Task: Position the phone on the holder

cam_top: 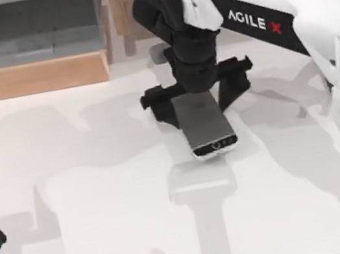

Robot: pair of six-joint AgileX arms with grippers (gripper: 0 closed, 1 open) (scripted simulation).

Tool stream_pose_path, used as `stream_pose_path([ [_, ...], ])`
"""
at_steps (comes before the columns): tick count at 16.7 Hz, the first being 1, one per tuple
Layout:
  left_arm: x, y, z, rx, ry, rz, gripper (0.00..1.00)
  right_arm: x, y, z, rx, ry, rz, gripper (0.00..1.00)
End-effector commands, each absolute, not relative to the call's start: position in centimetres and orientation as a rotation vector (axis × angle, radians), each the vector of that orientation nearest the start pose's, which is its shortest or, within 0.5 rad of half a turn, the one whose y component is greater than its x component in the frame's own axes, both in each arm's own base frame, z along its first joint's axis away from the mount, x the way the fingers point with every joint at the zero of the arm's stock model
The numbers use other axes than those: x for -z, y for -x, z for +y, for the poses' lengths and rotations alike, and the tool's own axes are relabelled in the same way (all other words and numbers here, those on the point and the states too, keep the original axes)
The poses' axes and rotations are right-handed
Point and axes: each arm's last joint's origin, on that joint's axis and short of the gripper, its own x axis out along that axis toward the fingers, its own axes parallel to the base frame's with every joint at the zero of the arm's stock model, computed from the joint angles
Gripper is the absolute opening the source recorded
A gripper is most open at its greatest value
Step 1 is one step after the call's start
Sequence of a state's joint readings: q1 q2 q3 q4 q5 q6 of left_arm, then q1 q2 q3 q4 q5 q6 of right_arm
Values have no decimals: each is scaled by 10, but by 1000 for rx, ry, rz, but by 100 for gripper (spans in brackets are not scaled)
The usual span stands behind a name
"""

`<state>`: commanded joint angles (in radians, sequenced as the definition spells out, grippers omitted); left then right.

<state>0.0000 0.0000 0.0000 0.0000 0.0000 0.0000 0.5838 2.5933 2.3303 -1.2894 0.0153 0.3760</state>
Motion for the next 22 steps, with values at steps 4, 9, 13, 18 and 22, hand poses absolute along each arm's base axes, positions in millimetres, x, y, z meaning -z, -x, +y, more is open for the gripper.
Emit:
stream_pose_path([
  [4,-160,-106,-1,0,0,0,100,-156,-419,283,-202,148,1478,0],
  [9,-160,-106,-1,0,0,0,100,-208,-418,268,-247,90,1307,0],
  [13,-160,-106,-1,0,0,0,100,-249,-415,241,-260,32,1131,0],
  [18,-160,-106,-1,0,0,0,100,-296,-400,192,-240,-40,866,0],
  [22,-160,-106,-1,0,0,0,100,-319,-377,147,-195,-79,655,0],
])
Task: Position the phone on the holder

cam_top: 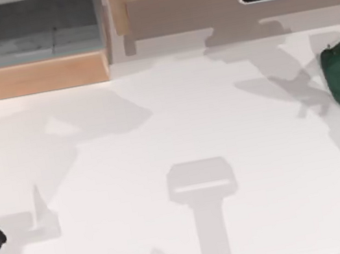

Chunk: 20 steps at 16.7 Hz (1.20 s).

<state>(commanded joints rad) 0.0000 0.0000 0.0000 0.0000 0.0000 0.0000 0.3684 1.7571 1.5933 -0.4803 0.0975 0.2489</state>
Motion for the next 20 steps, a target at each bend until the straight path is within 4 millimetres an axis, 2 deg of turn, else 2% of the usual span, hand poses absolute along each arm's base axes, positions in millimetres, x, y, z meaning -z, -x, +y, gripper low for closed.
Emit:
stream_pose_path([
  [3,-160,-106,-1,0,0,0,100,-323,-356,117,-146,-89,527,0],
  [5,-160,-106,-1,0,0,0,100,-317,-342,98,-110,-85,466,0],
  [10,-160,-106,-1,0,0,0,100,-283,-308,63,-19,-49,404,0],
  [16,-160,-106,-1,0,0,0,100,-237,-279,40,53,4,440,0],
  [20,-160,-106,-1,0,0,0,100,-231,-276,38,61,12,450,0],
])
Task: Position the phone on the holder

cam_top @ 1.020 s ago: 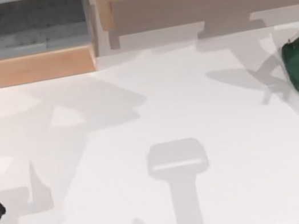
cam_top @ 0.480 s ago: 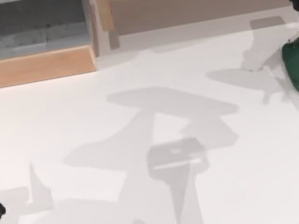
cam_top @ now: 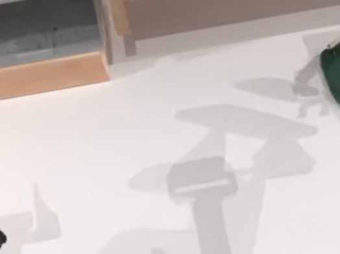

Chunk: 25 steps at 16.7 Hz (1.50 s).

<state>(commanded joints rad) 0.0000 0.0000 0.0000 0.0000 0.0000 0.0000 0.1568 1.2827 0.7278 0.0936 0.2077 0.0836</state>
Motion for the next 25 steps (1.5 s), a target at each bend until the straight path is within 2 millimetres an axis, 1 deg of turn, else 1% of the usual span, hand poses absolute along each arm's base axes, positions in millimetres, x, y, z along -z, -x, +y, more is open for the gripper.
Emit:
stream_pose_path([
  [7,-160,-106,-1,0,0,0,100,-226,-278,39,59,-5,463,0],
  [9,-160,-106,-1,0,0,0,100,-228,-285,39,65,-16,446,0],
  [11,-160,-106,-1,0,0,0,100,-227,-295,38,68,-20,428,0],
  [15,-160,-106,-1,0,0,0,100,-211,-316,36,65,3,446,0],
  [17,-160,-106,-1,0,0,0,100,-209,-321,36,61,12,449,0],
  [20,-160,-106,-1,0,0,0,100,-209,-321,36,61,12,449,0],
  [25,-160,-106,-1,0,0,0,100,-209,-321,36,61,12,449,38],
])
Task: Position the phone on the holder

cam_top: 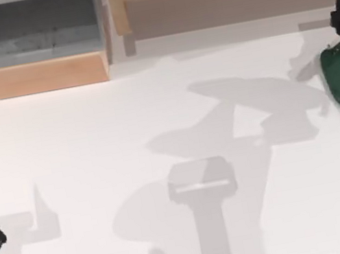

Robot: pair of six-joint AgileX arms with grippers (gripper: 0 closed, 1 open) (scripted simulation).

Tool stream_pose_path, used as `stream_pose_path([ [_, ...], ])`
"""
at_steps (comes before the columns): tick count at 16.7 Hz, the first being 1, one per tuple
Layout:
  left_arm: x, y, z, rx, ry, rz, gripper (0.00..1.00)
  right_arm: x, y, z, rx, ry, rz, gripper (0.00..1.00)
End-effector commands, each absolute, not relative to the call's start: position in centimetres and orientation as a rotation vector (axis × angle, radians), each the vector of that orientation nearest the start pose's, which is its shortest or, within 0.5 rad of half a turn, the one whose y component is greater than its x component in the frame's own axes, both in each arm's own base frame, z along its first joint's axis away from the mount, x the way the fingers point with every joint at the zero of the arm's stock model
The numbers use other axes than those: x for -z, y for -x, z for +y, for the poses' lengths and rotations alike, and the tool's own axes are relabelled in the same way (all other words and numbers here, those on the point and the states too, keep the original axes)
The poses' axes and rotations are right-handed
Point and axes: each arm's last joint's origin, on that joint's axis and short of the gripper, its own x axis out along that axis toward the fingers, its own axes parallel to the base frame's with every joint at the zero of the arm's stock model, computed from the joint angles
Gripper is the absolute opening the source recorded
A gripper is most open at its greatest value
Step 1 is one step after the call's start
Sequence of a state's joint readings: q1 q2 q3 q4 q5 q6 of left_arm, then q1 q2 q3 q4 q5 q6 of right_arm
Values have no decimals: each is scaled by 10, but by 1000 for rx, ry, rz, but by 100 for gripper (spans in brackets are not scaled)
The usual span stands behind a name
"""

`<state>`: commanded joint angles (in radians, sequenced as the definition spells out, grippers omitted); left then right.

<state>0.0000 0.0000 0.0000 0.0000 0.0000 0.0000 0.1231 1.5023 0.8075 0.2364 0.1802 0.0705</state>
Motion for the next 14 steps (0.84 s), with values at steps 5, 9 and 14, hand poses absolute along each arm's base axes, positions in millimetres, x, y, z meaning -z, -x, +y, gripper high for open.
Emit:
stream_pose_path([
  [5,-160,-106,-1,0,0,0,100,-209,-321,36,61,12,449,75],
  [9,-160,-106,-1,0,0,0,100,-209,-321,36,61,12,449,100],
  [14,-160,-106,-1,0,0,0,100,-209,-321,36,61,12,449,100],
])
